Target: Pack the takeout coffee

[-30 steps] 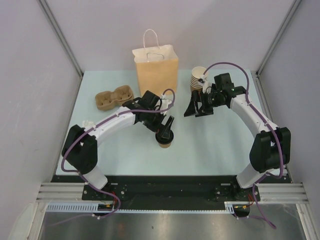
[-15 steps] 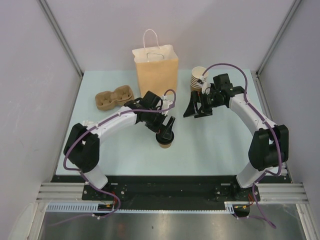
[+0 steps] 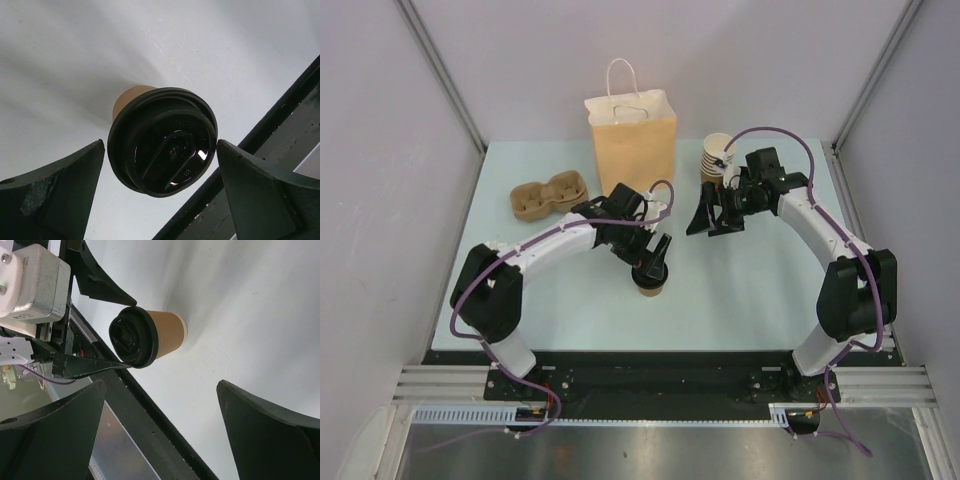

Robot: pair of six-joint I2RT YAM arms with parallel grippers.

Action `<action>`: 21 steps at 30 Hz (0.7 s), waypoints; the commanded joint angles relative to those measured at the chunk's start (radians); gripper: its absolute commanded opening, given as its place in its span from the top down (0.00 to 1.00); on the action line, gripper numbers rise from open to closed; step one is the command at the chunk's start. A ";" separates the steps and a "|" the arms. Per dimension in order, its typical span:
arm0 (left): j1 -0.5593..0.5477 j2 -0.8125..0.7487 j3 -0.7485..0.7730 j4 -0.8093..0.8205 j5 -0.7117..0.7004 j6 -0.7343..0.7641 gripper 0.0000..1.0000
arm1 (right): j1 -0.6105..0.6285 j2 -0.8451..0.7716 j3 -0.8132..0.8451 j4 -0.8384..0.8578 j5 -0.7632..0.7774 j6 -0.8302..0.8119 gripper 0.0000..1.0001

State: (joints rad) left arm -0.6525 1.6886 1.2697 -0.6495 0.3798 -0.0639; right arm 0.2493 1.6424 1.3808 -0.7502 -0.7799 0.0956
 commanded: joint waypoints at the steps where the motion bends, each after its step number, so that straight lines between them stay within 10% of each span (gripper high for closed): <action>1: -0.012 -0.001 0.000 0.034 -0.028 -0.011 0.01 | 0.005 0.004 0.001 0.012 -0.016 -0.011 0.00; 21: -0.010 -0.007 0.026 -0.027 -0.082 0.047 0.35 | -0.001 0.007 0.000 0.011 0.011 -0.017 0.00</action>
State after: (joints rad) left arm -0.6739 1.6970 1.2701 -0.6384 0.3328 -0.0620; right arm 0.2493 1.6524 1.3804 -0.7498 -0.7750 0.0948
